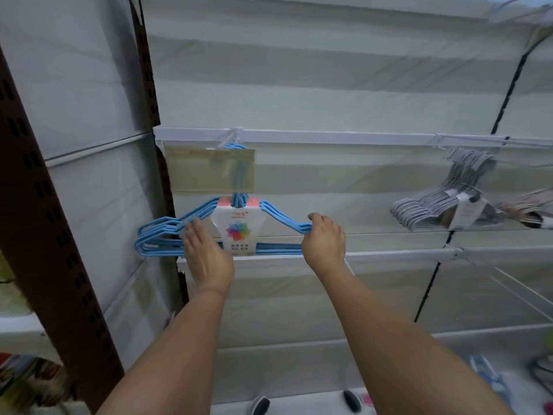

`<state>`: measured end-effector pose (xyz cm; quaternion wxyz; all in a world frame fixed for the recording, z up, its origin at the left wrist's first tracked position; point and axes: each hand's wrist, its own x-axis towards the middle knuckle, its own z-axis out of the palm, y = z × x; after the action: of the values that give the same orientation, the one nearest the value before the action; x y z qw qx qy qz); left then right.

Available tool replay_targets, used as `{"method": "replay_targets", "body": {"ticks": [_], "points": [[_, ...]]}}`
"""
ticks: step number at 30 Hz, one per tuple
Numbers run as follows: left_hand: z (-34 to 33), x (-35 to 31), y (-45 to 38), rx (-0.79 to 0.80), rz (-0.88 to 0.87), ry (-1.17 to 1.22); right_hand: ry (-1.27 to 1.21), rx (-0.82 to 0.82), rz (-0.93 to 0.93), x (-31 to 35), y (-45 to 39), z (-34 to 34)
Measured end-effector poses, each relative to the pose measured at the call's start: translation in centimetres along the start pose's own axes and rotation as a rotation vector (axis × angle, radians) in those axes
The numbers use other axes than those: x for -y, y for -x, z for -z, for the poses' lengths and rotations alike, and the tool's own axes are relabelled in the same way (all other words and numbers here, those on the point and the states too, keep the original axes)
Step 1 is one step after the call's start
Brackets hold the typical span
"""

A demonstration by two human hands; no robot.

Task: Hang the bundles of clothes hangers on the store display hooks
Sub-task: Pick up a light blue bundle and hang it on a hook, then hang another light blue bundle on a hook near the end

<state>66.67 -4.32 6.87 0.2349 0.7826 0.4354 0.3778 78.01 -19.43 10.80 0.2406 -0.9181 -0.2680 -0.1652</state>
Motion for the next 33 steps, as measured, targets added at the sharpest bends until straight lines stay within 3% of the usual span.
{"method": "replay_targets", "body": {"ticks": [3,7,14,26,33], "points": [[-0.8,-1.1,3.6,0.036,0.065,0.049,-0.016,0.029,-0.078,-3.0,2.7,1.5],[-3.4,-3.3,9.7,0.198,0.033,0.057,-0.008,0.085,-0.201,-9.0,8.0,3.4],[-6.6,-9.5,24.1,0.447,-0.163,0.029,0.009,0.145,-0.513,-22.0,19.1,8.2],[-12.7,-19.9,49.1,0.926,-0.523,0.069,0.077,0.007,-1.128,-40.9,38.9,18.3],[-17.1,-26.0,59.9,1.214,-0.716,0.089,0.116,-0.094,-1.388,-48.6,45.3,23.2]]}}
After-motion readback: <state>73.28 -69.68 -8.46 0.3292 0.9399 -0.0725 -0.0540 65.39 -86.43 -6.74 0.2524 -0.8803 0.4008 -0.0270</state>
